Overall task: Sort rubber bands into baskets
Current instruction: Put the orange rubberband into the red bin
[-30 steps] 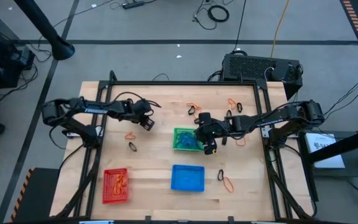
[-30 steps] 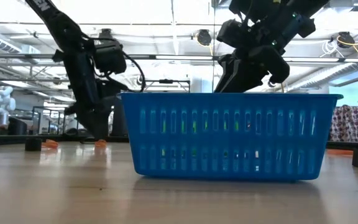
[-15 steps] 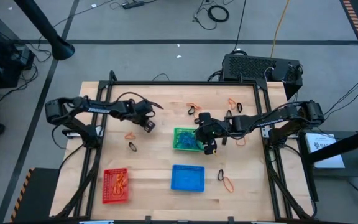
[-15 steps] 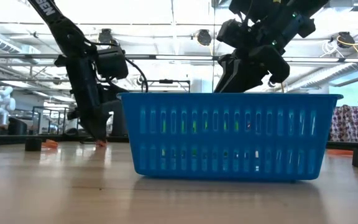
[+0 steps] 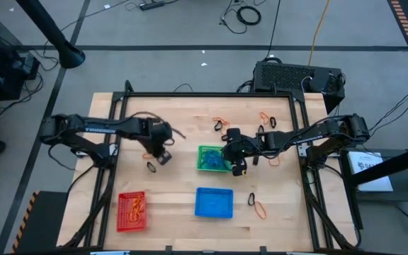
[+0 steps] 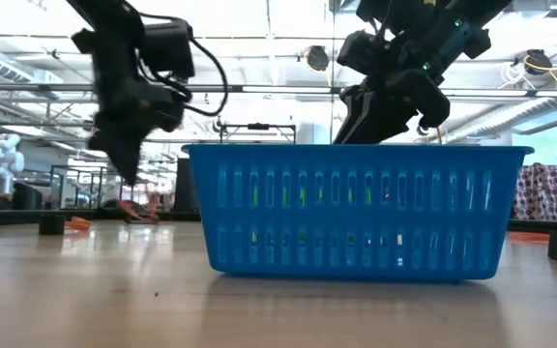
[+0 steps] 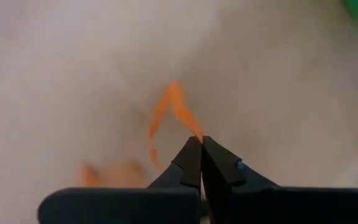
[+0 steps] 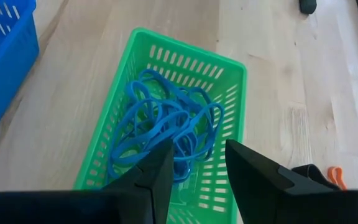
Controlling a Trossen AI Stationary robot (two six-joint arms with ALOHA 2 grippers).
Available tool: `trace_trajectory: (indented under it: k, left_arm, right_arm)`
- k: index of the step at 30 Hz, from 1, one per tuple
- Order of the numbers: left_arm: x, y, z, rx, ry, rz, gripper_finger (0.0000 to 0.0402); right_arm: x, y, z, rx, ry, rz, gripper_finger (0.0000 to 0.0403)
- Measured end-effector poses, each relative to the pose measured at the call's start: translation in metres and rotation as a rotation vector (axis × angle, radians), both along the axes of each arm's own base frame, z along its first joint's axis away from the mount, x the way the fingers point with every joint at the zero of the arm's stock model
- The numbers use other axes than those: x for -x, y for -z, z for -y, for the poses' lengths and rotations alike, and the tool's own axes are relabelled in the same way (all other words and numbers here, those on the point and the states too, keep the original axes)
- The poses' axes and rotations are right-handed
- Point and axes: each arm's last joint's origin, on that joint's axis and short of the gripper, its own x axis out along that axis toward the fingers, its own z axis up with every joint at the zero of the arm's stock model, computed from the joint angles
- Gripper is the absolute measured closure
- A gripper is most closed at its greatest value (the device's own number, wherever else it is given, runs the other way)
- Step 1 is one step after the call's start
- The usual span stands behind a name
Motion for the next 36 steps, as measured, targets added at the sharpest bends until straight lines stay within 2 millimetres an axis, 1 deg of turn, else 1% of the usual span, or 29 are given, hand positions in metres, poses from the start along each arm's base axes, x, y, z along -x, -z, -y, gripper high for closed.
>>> trace_trajectory:
  k: [4, 9, 12, 16, 21, 27, 31, 36]
  left_arm:
    - [0.008, -0.003, 0.035, 0.160, 0.019, -0.093, 0.0399]
    - [0.016, -0.003, 0.081, 0.295, 0.057, -0.210, 0.0399]
    - [0.020, -0.004, 0.105, 0.325, 0.098, -0.235, 0.0399]
    - [0.028, -0.004, 0.131, 0.329, 0.138, -0.262, 0.0400]
    - [0.040, -0.004, 0.153, 0.326, 0.132, -0.309, 0.0400]
    - [0.054, -0.004, 0.175, 0.306, 0.113, -0.354, 0.0400]
    - [0.057, -0.003, 0.187, 0.256, 0.102, -0.274, 0.0400]
    - [0.060, 0.001, 0.202, 0.263, 0.170, -0.161, 0.0400]
  right_arm:
    - [0.000, 0.000, 0.000, -0.028, 0.028, 0.001, 0.0264]
    - [0.000, 0.001, 0.000, -0.048, 0.049, 0.002, 0.0264]
    - [0.000, 0.001, 0.000, -0.057, 0.058, 0.003, 0.0264]
    - [0.000, 0.001, 0.000, -0.066, 0.066, 0.005, 0.0264]
    - [0.000, 0.000, 0.000, -0.071, 0.070, 0.012, 0.0264]
    - [-0.003, 0.007, 0.000, -0.063, 0.065, -0.003, 0.0264]
    - [-0.005, 0.005, 0.000, -0.040, 0.042, 0.017, 0.0264]
    - [-0.003, 0.005, -0.001, -0.053, 0.057, -0.001, 0.0264]
